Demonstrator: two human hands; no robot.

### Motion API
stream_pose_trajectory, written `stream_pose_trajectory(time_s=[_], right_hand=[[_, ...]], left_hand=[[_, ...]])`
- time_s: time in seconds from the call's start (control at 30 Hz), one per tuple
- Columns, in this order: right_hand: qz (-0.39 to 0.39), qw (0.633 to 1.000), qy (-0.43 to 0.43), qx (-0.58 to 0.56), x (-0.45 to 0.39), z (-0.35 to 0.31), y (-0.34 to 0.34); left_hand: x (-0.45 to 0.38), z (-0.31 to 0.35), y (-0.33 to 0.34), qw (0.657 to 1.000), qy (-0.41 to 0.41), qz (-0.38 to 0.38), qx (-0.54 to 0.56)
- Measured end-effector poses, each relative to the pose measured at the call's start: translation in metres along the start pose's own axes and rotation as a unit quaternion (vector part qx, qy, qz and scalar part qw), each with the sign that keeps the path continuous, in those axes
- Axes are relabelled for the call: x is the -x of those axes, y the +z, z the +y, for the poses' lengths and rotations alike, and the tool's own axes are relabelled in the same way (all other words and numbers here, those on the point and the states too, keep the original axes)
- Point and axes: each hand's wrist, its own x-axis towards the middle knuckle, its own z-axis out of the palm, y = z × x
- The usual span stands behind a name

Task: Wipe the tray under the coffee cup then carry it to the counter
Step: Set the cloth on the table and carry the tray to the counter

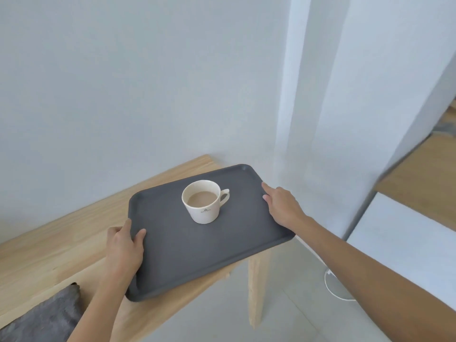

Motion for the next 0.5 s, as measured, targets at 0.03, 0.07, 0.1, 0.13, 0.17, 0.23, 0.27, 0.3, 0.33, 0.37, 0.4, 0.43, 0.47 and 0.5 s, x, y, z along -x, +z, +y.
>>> stream_pose_trajectory(time_s=[0.03, 0.07, 0.1, 0.13, 0.17, 0.23, 0.27, 0.3, 0.33, 0.37, 0.4, 0.43, 0.47, 0.5], right_hand=[[0.009, 1.0, 0.015, -0.003, 0.005, 0.009, -0.007], [0.019, 0.999, 0.031, -0.005, 0.011, 0.018, -0.014], [0.029, 0.998, 0.046, -0.006, 0.017, 0.028, -0.023], [0.039, 0.997, 0.062, -0.008, 0.023, 0.039, -0.031], [0.049, 0.996, 0.077, -0.008, 0.03, 0.051, -0.04], [0.075, 0.992, 0.106, -0.006, 0.044, 0.078, -0.059], [0.087, 0.989, 0.123, -0.006, 0.051, 0.093, -0.069], [0.099, 0.985, 0.141, -0.007, 0.059, 0.109, -0.078], [0.109, 0.981, 0.161, -0.01, 0.066, 0.125, -0.087], [0.119, 0.977, 0.179, -0.013, 0.074, 0.142, -0.096], [0.128, 0.972, 0.194, -0.017, 0.082, 0.16, -0.106], [0.138, 0.969, 0.206, -0.022, 0.09, 0.178, -0.115], [0.149, 0.964, 0.216, -0.03, 0.098, 0.197, -0.124], [0.161, 0.96, 0.226, -0.041, 0.107, 0.216, -0.134]], left_hand=[[-0.003, 0.011, 0.003, 1.0, 0.016, -0.008, -0.003], [-0.005, 0.023, 0.007, 0.999, 0.035, -0.017, -0.008], [-0.007, 0.037, 0.012, 0.998, 0.054, -0.026, -0.013], [-0.008, 0.051, 0.018, 0.997, 0.073, -0.035, -0.012], [-0.008, 0.066, 0.024, 0.995, 0.092, -0.044, -0.005], [-0.008, 0.101, 0.041, 0.99, 0.127, -0.066, 0.013], [-0.007, 0.12, 0.051, 0.986, 0.144, -0.077, 0.019], [-0.005, 0.138, 0.062, 0.982, 0.166, -0.085, 0.025], [-0.003, 0.158, 0.073, 0.977, 0.19, -0.093, 0.03], [0.0, 0.178, 0.084, 0.971, 0.213, -0.099, 0.036], [0.005, 0.199, 0.096, 0.966, 0.233, -0.105, 0.042], [0.01, 0.219, 0.109, 0.96, 0.253, -0.112, 0.046], [0.016, 0.24, 0.122, 0.955, 0.267, -0.119, 0.05], [0.024, 0.26, 0.137, 0.95, 0.28, -0.127, 0.054]])
